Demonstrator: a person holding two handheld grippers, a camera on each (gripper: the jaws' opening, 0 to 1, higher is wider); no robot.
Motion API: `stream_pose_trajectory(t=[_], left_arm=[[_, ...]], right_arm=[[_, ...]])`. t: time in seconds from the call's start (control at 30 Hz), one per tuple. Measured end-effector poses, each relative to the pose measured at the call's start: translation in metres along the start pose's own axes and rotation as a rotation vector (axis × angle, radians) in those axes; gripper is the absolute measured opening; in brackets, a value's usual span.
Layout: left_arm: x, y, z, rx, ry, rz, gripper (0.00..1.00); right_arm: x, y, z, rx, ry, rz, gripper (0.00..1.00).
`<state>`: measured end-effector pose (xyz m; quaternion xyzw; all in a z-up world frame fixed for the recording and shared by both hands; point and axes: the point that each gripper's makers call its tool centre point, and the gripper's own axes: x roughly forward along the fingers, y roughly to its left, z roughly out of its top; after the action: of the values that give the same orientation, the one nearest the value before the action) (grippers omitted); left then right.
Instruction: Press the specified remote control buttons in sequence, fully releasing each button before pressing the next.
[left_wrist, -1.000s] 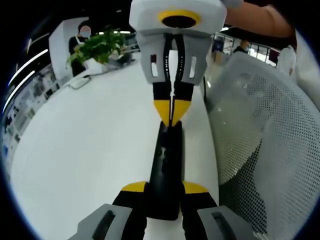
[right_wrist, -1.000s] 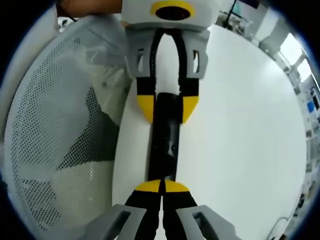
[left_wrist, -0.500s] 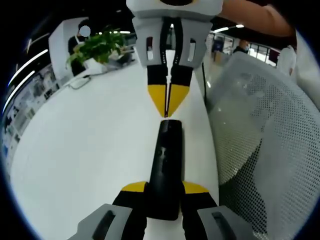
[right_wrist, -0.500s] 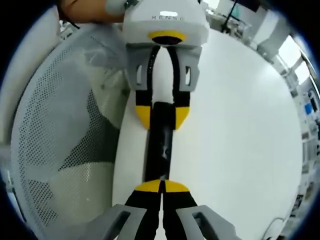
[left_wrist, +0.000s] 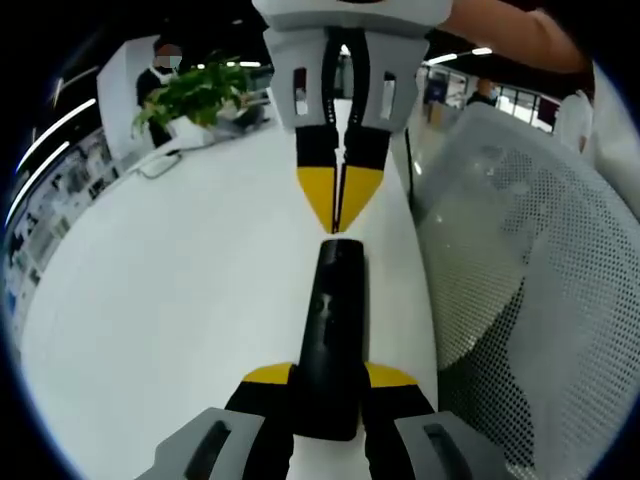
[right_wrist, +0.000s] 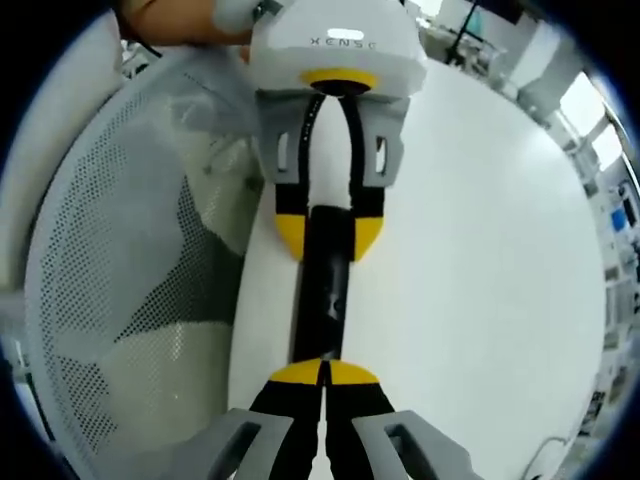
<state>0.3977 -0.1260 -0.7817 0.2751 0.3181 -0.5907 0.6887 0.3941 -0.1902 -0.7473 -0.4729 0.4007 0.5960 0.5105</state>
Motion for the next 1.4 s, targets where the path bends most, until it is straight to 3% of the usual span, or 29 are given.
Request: stream_pose_trajectory(t=[0.8, 1.4], left_arm=[[0.000, 0.001, 0.001, -0.001, -0.004, 0.000, 0.24], [0.001, 0.002, 0.001, -0.006, -0.008, 0.001, 0.24]], right_arm=[[0.023, 0.000, 0.014, -0.011, -0.004, 0.038, 0.00], [0.031, -0.001, 0.012, -0.008, 0.023, 0.049, 0.00]])
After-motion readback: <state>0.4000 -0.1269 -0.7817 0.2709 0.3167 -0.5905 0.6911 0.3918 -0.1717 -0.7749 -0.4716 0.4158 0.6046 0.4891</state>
